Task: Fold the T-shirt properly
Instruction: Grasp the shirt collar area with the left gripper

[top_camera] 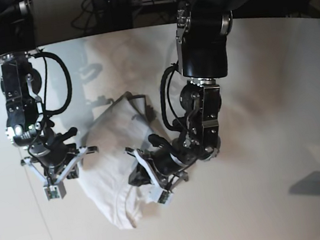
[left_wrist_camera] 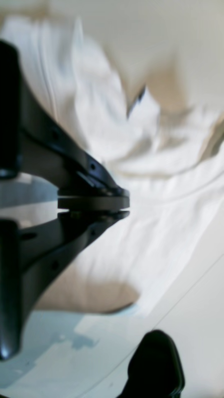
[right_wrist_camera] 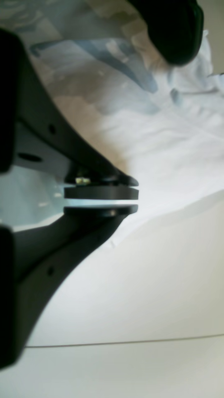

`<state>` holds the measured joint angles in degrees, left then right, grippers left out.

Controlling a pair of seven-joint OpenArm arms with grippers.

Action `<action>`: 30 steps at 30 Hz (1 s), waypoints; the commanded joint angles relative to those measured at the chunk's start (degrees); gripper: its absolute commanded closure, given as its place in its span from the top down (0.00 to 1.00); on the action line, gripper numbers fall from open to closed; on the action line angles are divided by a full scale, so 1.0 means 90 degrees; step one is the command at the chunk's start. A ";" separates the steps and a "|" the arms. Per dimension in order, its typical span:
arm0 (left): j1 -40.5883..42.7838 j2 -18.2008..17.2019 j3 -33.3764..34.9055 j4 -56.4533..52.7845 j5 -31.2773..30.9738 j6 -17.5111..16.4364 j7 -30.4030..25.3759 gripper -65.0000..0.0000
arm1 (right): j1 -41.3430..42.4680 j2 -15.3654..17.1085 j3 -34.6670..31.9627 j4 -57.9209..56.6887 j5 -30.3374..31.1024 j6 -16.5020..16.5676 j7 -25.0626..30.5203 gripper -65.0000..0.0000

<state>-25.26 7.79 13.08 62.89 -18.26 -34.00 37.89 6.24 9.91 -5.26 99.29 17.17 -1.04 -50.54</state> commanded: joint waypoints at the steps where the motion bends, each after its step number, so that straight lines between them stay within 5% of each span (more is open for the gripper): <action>1: -0.0178 -0.0001 -0.0003 -0.0155 -0.0086 0.0002 -0.0190 0.00 | 0.0161 0.0017 0.0022 0.0099 0.0012 0.0023 0.0161 0.03; 15: -0.0168 -0.0558 -0.0003 -0.0898 -0.0086 0.0012 -0.0571 0.00 | 0.0152 -0.0256 0.0022 -0.0917 0.0022 0.0042 0.0864 0.03; 30: -0.0188 -0.0851 -0.0013 -0.0937 -0.0086 0.0012 -0.0581 0.00 | 0.0044 0.0105 0.0003 -0.1903 0.0012 0.0052 0.1645 0.03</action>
<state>-25.26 0.27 13.08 53.63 -18.28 -33.87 33.65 5.85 9.80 -5.48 81.52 17.85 -0.36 -36.23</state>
